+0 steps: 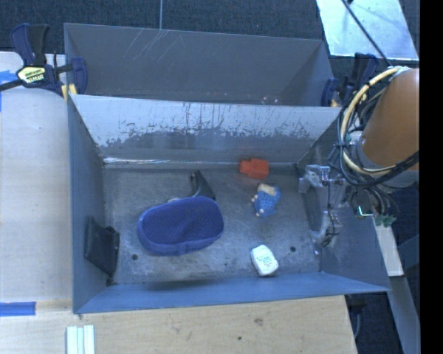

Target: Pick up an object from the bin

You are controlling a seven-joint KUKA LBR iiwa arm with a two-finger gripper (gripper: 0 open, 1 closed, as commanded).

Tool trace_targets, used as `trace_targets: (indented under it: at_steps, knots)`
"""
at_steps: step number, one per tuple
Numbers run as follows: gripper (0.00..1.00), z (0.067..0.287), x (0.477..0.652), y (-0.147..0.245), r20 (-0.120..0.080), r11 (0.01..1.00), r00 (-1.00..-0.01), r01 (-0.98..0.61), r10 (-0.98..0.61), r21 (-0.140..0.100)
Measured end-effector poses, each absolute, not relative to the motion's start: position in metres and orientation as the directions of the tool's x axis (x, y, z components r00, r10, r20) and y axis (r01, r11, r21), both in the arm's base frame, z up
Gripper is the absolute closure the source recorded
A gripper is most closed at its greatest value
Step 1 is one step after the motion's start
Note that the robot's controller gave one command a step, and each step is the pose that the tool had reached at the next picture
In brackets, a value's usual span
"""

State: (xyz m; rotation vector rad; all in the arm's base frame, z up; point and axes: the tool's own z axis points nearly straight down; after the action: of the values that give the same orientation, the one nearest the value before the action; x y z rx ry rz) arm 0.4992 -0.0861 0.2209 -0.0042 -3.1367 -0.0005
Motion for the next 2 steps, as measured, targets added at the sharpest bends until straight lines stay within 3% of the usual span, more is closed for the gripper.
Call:
trace_targets:
  at_steps: [1,2]
  knots:
    - [0.0,0.172,0.625,-0.087,-0.007,0.983,-0.983,-0.183,-0.183,-0.002]
    - [0.0,0.085,0.614,-0.082,0.0,0.812,-0.812,-0.584,-0.584,0.002]
